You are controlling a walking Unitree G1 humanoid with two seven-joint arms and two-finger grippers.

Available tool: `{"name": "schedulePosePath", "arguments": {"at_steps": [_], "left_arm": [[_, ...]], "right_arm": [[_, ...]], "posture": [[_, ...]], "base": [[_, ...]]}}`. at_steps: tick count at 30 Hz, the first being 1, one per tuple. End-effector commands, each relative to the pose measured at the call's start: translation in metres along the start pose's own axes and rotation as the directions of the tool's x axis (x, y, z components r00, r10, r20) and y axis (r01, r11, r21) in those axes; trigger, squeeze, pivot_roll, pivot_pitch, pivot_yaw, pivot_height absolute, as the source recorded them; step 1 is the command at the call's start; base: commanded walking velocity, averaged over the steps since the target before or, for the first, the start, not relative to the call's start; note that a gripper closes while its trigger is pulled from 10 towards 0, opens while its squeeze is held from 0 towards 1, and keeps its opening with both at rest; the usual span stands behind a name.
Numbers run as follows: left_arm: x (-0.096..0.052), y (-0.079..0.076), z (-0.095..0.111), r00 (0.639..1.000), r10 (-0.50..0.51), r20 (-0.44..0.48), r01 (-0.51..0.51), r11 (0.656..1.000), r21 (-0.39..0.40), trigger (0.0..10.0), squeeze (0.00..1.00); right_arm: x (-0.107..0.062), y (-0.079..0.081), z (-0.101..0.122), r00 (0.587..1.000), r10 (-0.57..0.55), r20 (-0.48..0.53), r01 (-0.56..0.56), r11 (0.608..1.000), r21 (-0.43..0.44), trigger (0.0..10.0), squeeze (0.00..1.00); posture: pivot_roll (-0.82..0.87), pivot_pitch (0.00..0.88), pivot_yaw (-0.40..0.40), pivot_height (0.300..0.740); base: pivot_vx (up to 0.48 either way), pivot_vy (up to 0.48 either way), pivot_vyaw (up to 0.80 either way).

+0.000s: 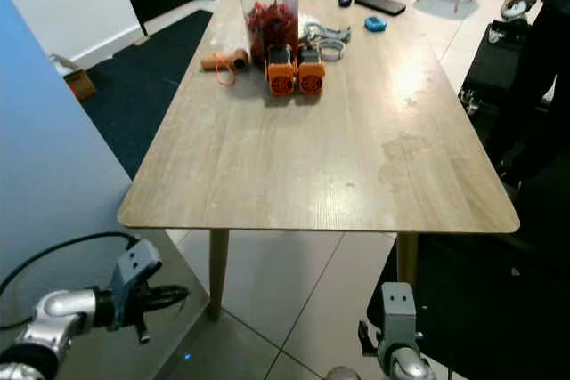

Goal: Hang keys on a hook

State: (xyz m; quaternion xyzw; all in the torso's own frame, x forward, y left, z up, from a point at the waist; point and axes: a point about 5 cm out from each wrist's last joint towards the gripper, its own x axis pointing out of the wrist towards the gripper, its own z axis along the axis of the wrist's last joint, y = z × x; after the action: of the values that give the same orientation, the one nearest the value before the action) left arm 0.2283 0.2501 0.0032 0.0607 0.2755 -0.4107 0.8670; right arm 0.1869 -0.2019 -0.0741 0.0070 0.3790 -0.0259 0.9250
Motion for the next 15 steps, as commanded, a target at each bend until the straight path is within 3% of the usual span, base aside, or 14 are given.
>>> {"name": "schedulePosePath", "arguments": {"at_steps": [1, 2, 3, 4, 5, 6, 7, 8, 10, 11, 13, 15], "left_arm": [[0.001, -0.006, -0.017, 0.997, 0.080, 0.001, -0.079, 0.990, -0.117, 0.0, 0.00], [0.002, -0.007, -0.023, 0.990, 0.143, 0.004, -0.140, 0.976, -0.167, 0.0, 0.00], [0.002, -0.007, -0.023, 0.990, 0.143, 0.004, -0.140, 0.976, -0.167, 0.0, 0.00], [0.002, -0.007, -0.028, 0.977, 0.214, 0.003, -0.208, 0.953, -0.222, 0.0, 0.00], [0.002, -0.007, -0.033, 0.954, 0.300, 0.000, -0.289, 0.919, -0.268, 3.5, 0.00], [0.003, -0.009, -0.038, 0.936, 0.353, -0.010, -0.339, 0.891, -0.302, 4.2, 0.00], [0.003, -0.009, -0.038, 0.936, 0.353, -0.010, -0.339, 0.891, -0.302, 4.2, 0.00], [0.005, -0.013, -0.043, 0.928, 0.372, -0.023, -0.360, 0.878, -0.314, 7.2, 0.00], [0.006, -0.016, -0.046, 0.925, 0.379, -0.030, -0.369, 0.875, -0.313, 7.2, 0.00], [0.009, -0.021, -0.050, 0.925, 0.375, -0.056, -0.374, 0.881, -0.289, 10.0, 0.00], [0.011, -0.024, -0.055, 0.916, 0.390, -0.093, -0.400, 0.875, -0.272, 10.0, 0.00], [0.018, -0.026, -0.059, 0.870, 0.469, -0.153, -0.494, 0.835, -0.243, 10.0, 0.00]], "right_arm": [[-0.002, -0.001, -0.007, 1.000, -0.008, -0.021, 0.008, 1.000, 0.012, 10.0, 0.00], [-0.002, 0.000, -0.007, 1.000, -0.007, -0.023, 0.008, 1.000, 0.014, 10.0, 0.00], [-0.002, 0.000, -0.007, 1.000, -0.007, -0.023, 0.008, 1.000, 0.014, 10.0, 0.00], [-0.002, 0.001, -0.008, 1.000, -0.007, -0.024, 0.007, 1.000, 0.016, 10.0, 0.00], [-0.003, 0.002, -0.009, 1.000, -0.007, -0.027, 0.007, 1.000, 0.019, 10.0, 0.00], [-0.003, 0.003, -0.010, 1.000, -0.007, -0.030, 0.008, 1.000, 0.023, 10.0, 0.00], [-0.003, 0.003, -0.010, 1.000, -0.007, -0.030, 0.008, 1.000, 0.023, 10.0, 0.00], [-0.003, 0.003, -0.011, 0.999, -0.007, -0.034, 0.008, 1.000, 0.025, 10.0, 0.00], [-0.003, 0.004, -0.012, 0.999, -0.007, -0.036, 0.008, 1.000, 0.027, 10.0, 0.00], [-0.004, 0.004, -0.013, 0.999, -0.007, -0.039, 0.008, 1.000, 0.029, 10.0, 0.00], [-0.004, 0.004, -0.014, 0.999, -0.009, -0.044, 0.011, 0.999, 0.033, 10.0, 0.00], [-0.005, 0.005, -0.018, 0.998, -0.016, -0.060, 0.018, 0.999, 0.038, 10.0, 0.00]], "posture": [[0.02, 0.069, 0.011, 0.740], [0.02, 0.067, 0.011, 0.740], [0.02, 0.067, 0.011, 0.740], [0.02, 0.066, 0.011, 0.740], [0.02, 0.065, 0.011, 0.740], [0.02, 0.064, 0.009, 0.740], [0.02, 0.064, 0.009, 0.740], [0.03, 0.063, 0.008, 0.740], [0.03, 0.063, 0.008, 0.740], [0.03, 0.063, 0.007, 0.740], [0.03, 0.062, 0.006, 0.740], [0.03, 0.062, 0.007, 0.740]], "base": [[0.000, 0.000, 0.00], [0.000, 0.000, 0.00], [0.000, 0.000, 0.00], [0.000, 0.000, 0.00], [0.000, 0.000, 0.00], [0.000, 0.000, 0.00], [0.000, 0.000, 0.00], [0.000, 0.000, 0.00], [0.000, 0.000, 0.00], [0.000, 0.000, 0.00], [0.000, 0.000, 0.00], [0.000, 0.000, 0.00]]}}
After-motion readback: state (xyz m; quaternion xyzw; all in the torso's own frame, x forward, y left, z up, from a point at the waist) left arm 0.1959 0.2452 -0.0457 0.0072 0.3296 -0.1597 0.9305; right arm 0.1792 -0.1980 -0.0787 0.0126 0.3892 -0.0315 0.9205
